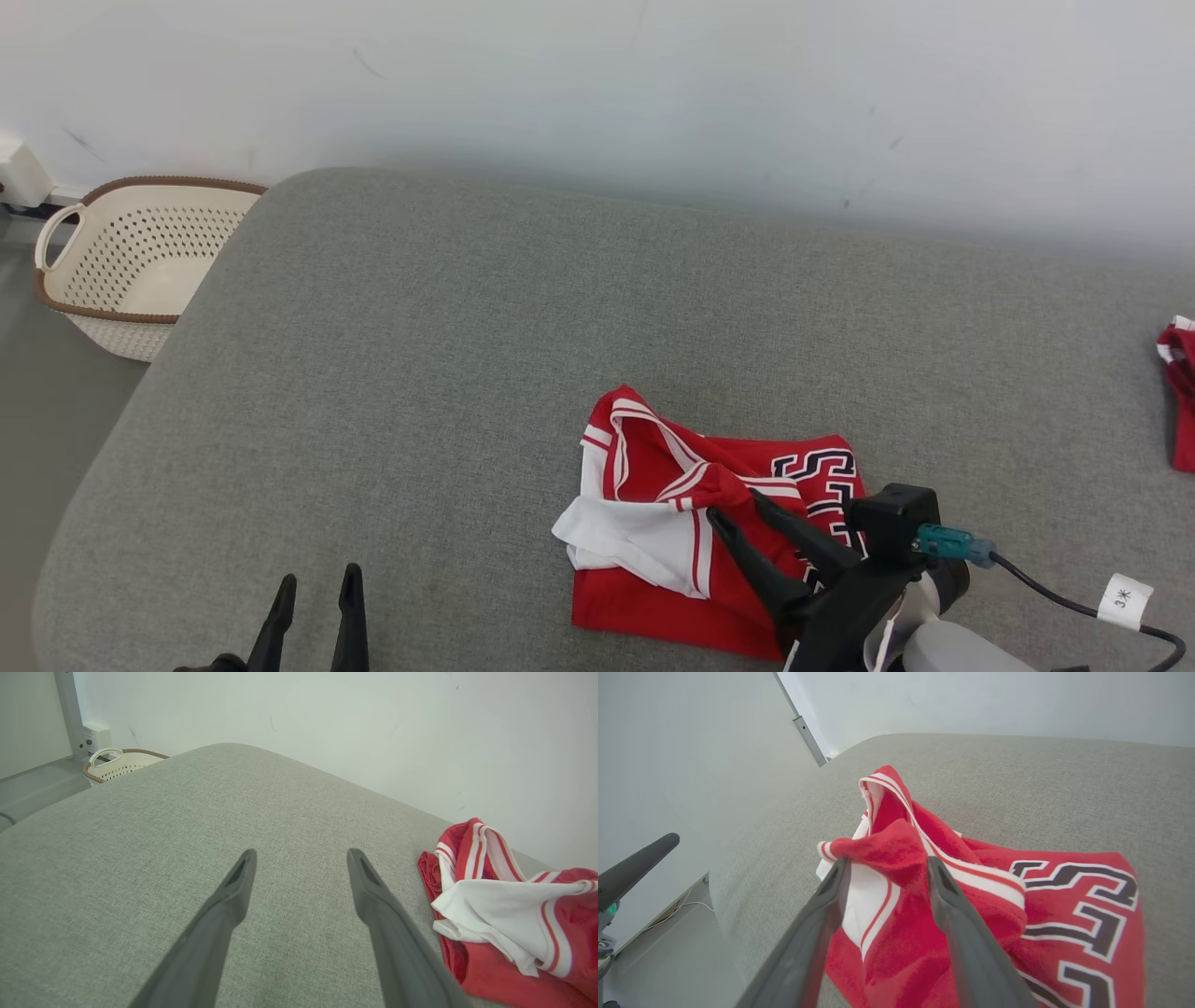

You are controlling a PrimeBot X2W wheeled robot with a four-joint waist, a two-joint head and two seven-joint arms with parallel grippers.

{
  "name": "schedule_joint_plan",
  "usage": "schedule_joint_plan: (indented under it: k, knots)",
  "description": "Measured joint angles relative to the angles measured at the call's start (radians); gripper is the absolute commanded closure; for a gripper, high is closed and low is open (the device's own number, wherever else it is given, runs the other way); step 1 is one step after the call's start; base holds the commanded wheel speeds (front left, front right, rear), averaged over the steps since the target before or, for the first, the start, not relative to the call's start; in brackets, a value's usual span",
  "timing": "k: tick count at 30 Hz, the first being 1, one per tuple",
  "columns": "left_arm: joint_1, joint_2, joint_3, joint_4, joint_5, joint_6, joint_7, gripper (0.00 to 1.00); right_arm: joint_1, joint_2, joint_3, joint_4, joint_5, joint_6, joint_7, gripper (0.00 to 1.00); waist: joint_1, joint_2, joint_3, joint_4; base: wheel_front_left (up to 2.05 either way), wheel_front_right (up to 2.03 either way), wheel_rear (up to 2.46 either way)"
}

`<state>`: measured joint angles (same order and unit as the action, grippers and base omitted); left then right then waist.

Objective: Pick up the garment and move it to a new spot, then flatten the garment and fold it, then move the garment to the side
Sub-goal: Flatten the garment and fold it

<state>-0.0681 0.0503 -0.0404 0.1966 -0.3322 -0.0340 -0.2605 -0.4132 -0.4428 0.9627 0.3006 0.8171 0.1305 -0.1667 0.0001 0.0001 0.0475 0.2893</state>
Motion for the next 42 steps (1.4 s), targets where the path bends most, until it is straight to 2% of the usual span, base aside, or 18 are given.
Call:
schedule_joint_plan:
  k: [1, 6, 9, 17, 24, 25, 26, 27, 28, 29, 30, 38, 42]
  knots:
    - [0.0, 0.0, -0.001, 0.0, 0.0, 0.0, 0.0, 0.0, -0.007, 0.01, 0.004, 0.009, 0.0, 0.0, -0.002, 1.0, 0.0, 0.0, 0.0, 0.001, 0.0, 0.0, 0.0]
    - [0.0, 0.0, -0.001, 0.0, 0.0, 0.0, 0.0, 0.0, -0.033, 0.028, 0.024, 0.036, -0.001, 0.0, -0.023, 1.0, 0.0, 0.0, 0.001, 0.006, 0.0, 0.0, 0.0]
    - [0.0, 0.0, 0.001, 0.0, 0.0, 0.0, 0.0, 0.0, -0.038, 0.028, 0.054, 0.012, 0.024, 0.0, -0.036, 1.0, 0.0, 0.0, 0.003, 0.008, 0.0, 0.0, 0.0]
    - [0.002, 0.0, 0.006, 0.003, -0.001, 0.0, 0.0, 0.0, -0.051, -0.026, 0.171, -0.086, 0.087, 0.0, -0.054, 1.0, 0.0, 0.0, 0.003, -0.003, 0.0, 0.0, 0.0]
    - [0.001, 0.0, 0.003, 0.01, -0.001, 0.0, 0.0, 0.0, -0.067, -0.019, 0.259, -0.105, 0.129, 0.0, -0.063, 1.0, 0.0, 0.0, 0.001, -0.012, 0.0, 0.0, 0.0]
    - [0.001, 0.0, 0.002, 0.011, -0.001, 0.0, 0.0, 0.0, -0.067, -0.015, 0.267, -0.101, 0.133, 0.0, -0.063, 0.86, 0.0, 0.0, 0.0, -0.012, 0.0, 0.0, 0.0]
    - [0.001, 0.0, 0.001, 0.013, -0.001, 0.0, 0.0, 0.0, -0.067, -0.012, 0.276, -0.099, 0.138, 0.0, -0.063, 0.61, -0.0001, 0.0, -0.001, -0.012, 0.0, 0.0, 0.0]
    - [0.001, 0.0, 0.001, 0.014, -0.001, -0.001, 0.0, 0.0, -0.067, -0.008, 0.284, -0.098, 0.149, 0.0, -0.063, 0.62, -0.0001, 0.0, -0.002, -0.012, 0.0, 0.0, 0.0]
    - [0.001, 0.0, 0.001, 0.015, -0.001, -0.001, 0.0, 0.0, -0.067, -0.003, 0.29, -0.099, 0.156, 0.0, -0.062, 0.52, -0.0001, 0.0, -0.004, -0.011, 0.0, 0.0, 0.0]
    - [0.001, 0.0, 0.001, 0.016, -0.001, -0.001, 0.0, 0.0, -0.067, 0.0, 0.297, -0.102, 0.161, 0.0, -0.061, 0.22, -0.0001, 0.0, -0.006, -0.011, 0.0, 0.0, 0.0]
    - [0.001, 0.0, 0.001, 0.016, -0.001, -0.001, 0.0, 0.0, -0.067, 0.001, 0.301, -0.105, 0.165, 0.0, -0.058, 0.0, -0.0001, 0.0, -0.008, -0.01, 0.0, 0.0, 0.0]
    - [0.003, 0.0, 0.009, 0.017, 0.0, 0.0, 0.0, 0.0, -0.069, -0.034, 0.312, -0.189, 0.243, 0.0, -0.081, 0.0, -0.0001, -0.0001, -0.019, -0.015, 0.0, 0.0, 0.0]
    - [0.008, 0.0, 0.01, 0.015, 0.0, 0.0, 0.0, 0.0, -0.072, -0.061, 0.247, -0.21, 0.259, 0.0, -0.093, 0.0, -0.0002, 0.0, -0.025, -0.022, 0.0, 0.0, 0.0]
